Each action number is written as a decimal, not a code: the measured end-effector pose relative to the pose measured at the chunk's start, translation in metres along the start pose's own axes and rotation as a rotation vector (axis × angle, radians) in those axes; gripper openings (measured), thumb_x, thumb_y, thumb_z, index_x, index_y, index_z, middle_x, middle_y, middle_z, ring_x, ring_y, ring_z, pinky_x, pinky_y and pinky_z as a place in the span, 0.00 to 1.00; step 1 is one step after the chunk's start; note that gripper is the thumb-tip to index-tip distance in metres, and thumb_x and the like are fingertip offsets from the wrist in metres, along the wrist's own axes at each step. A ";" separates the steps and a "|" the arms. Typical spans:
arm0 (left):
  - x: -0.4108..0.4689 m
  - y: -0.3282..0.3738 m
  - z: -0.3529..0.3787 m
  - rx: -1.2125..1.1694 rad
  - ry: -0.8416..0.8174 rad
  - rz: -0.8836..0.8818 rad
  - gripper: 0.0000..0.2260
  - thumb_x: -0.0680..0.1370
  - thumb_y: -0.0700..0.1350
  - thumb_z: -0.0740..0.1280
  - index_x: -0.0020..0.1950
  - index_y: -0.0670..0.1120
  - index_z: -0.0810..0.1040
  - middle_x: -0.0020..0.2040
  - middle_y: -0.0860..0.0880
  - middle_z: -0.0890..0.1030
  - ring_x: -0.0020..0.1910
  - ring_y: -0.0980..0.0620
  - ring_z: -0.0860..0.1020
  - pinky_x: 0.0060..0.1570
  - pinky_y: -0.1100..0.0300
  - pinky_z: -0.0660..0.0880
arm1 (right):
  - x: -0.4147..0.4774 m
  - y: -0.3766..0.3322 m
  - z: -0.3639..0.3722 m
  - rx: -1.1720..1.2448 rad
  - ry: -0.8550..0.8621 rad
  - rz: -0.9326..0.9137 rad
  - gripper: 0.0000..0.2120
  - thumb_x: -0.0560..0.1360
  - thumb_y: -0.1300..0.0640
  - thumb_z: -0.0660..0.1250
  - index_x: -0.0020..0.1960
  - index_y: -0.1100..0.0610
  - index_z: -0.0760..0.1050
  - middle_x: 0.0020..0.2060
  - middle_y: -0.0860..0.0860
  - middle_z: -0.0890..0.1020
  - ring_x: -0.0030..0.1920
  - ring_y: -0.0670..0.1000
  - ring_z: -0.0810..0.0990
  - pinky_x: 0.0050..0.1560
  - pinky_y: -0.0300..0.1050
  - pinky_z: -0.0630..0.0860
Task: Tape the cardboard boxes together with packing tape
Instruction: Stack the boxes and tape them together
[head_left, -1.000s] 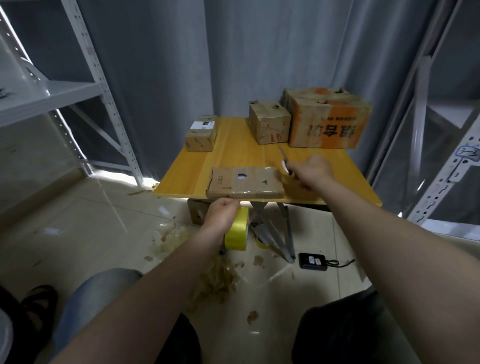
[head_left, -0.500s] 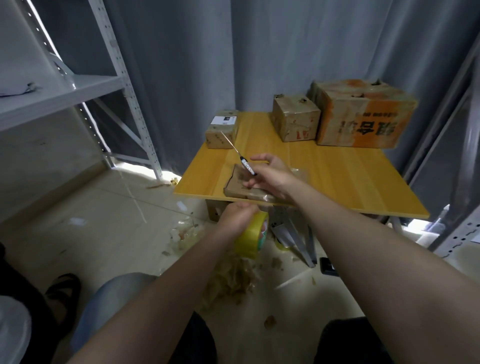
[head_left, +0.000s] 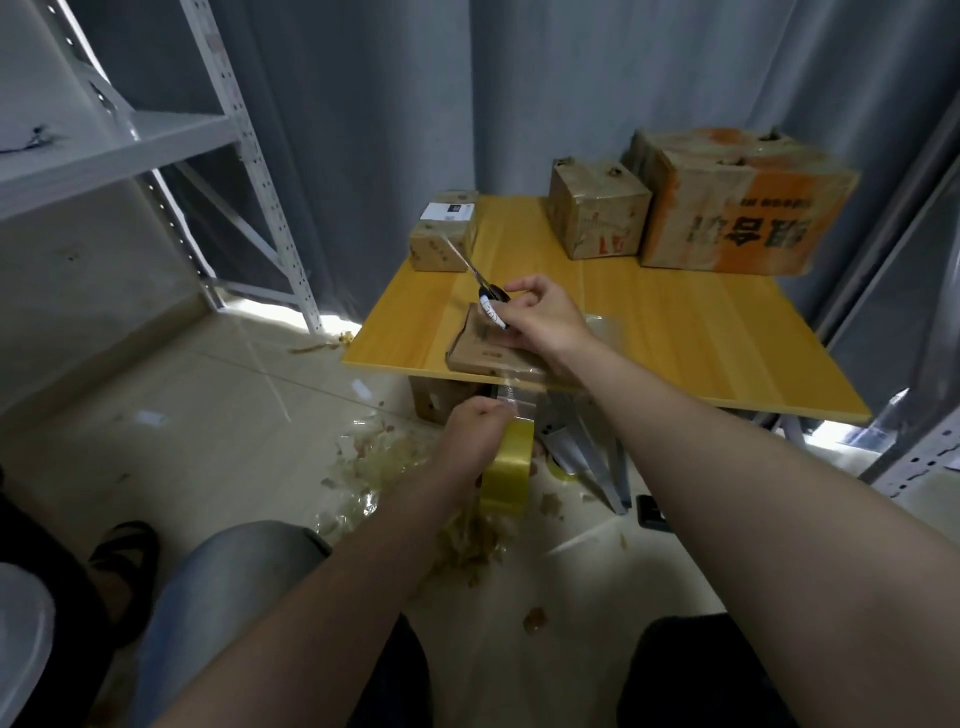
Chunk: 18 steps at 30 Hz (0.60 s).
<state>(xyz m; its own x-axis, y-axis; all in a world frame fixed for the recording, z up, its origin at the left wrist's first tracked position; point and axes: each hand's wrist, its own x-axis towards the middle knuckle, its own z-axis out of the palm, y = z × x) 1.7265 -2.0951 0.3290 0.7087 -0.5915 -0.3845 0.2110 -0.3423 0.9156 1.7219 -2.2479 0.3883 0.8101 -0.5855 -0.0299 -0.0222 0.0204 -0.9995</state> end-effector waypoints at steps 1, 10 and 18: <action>-0.002 0.001 0.001 -0.014 0.019 0.011 0.07 0.83 0.46 0.67 0.56 0.45 0.81 0.45 0.41 0.87 0.45 0.42 0.87 0.45 0.47 0.85 | -0.003 -0.007 -0.002 0.012 -0.034 0.012 0.22 0.72 0.62 0.80 0.59 0.60 0.73 0.35 0.51 0.80 0.37 0.49 0.83 0.46 0.54 0.87; -0.013 0.009 0.009 -0.165 0.031 -0.025 0.06 0.83 0.41 0.67 0.51 0.39 0.81 0.32 0.39 0.83 0.24 0.44 0.80 0.30 0.56 0.79 | -0.068 -0.043 -0.079 -0.483 -0.632 0.353 0.13 0.67 0.53 0.79 0.44 0.58 0.78 0.36 0.56 0.79 0.26 0.46 0.75 0.30 0.41 0.82; -0.018 0.012 0.011 -0.186 0.064 -0.029 0.06 0.83 0.40 0.66 0.50 0.38 0.80 0.32 0.37 0.81 0.23 0.45 0.76 0.29 0.57 0.78 | -0.104 -0.024 -0.138 -0.576 -0.483 0.506 0.08 0.67 0.53 0.81 0.36 0.54 0.83 0.36 0.55 0.79 0.27 0.46 0.74 0.37 0.45 0.84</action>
<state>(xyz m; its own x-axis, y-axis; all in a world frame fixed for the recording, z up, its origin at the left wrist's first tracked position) 1.7087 -2.0965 0.3460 0.7410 -0.5334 -0.4079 0.3484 -0.2139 0.9126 1.5575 -2.2999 0.4149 0.7786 -0.2108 -0.5910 -0.6269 -0.3018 -0.7182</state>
